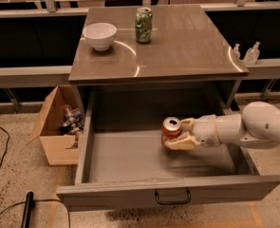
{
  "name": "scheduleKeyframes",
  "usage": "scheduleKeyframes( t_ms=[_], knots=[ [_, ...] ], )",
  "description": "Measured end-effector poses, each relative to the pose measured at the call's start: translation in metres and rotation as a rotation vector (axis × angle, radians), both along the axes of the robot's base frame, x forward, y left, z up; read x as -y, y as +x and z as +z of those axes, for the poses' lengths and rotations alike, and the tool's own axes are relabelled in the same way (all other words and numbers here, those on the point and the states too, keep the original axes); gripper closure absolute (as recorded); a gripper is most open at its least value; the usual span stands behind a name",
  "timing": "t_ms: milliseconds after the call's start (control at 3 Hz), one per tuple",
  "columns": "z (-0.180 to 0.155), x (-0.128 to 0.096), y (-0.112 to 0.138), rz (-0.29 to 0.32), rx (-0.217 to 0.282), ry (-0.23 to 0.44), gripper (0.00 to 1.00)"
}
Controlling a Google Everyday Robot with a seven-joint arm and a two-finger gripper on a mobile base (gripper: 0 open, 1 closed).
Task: Pick coke can from top drawer and place on counter
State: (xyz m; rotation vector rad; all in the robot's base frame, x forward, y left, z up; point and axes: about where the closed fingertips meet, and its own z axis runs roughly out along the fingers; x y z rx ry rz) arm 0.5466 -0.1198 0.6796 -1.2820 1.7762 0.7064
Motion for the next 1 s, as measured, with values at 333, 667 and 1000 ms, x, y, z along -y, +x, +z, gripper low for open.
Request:
scheduleKeyframes(
  t_ms=[333,667,1000],
  knots=[
    [0.056,0.021,0.003,-0.081,0.009,-0.017,1.00],
    [0.118,0.035,0.011,-0.115,0.012,-0.050,1.00],
    [0.183,0.041,0.028,-0.108,0.001,-0.081,1.00]
  ],
)
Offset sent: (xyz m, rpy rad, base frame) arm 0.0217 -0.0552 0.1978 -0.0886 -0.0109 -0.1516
